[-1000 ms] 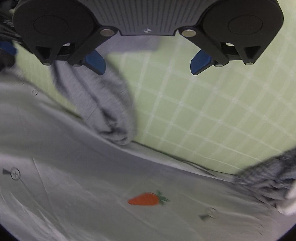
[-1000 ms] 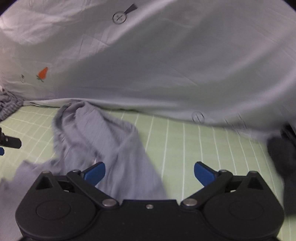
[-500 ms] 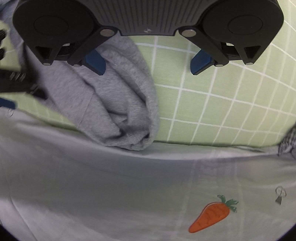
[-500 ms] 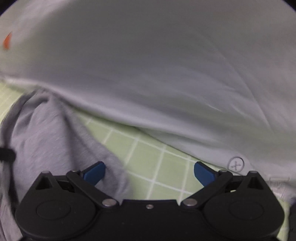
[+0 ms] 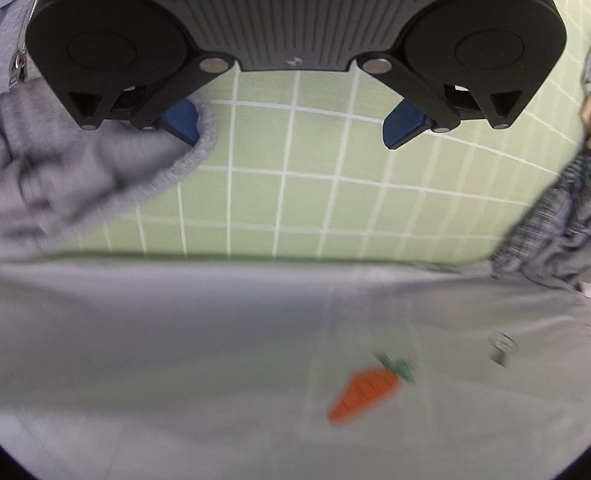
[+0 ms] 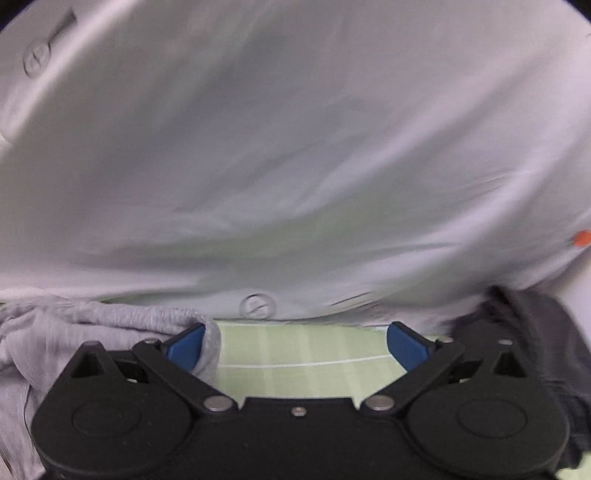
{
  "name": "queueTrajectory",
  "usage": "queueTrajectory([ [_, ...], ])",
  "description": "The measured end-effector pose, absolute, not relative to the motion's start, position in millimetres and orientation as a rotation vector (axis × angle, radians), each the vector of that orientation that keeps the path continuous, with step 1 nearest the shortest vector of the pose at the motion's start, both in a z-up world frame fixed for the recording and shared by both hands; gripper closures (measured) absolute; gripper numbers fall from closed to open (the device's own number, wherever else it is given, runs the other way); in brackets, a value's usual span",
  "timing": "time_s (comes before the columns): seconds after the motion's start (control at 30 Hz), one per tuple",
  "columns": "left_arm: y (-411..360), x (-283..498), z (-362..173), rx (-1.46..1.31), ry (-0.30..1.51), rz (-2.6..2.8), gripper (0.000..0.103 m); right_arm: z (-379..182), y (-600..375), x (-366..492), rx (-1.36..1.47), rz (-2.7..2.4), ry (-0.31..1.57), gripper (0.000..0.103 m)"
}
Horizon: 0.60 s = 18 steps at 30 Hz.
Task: Fold clothes
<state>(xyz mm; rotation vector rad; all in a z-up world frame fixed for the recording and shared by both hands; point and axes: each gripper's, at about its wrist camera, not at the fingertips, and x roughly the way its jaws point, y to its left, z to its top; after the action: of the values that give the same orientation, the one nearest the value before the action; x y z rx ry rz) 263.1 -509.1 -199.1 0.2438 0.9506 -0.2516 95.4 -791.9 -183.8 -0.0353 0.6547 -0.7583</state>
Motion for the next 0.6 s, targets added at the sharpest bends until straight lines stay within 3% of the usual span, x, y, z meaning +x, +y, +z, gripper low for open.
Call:
queueTrajectory([
  [0.27,-480.6,217.5,-133.1,-0.018,0.8,-0.278,0.002,-152.3,-753.5,17.4,-0.167,-0.82,0.564,0.0],
  [0.6,-427.9,152.0,-120.8,-0.074,0.676,-0.284,0.002,-133.1,-727.0,-61.3,-0.109,-0.816,0.5,0.0],
])
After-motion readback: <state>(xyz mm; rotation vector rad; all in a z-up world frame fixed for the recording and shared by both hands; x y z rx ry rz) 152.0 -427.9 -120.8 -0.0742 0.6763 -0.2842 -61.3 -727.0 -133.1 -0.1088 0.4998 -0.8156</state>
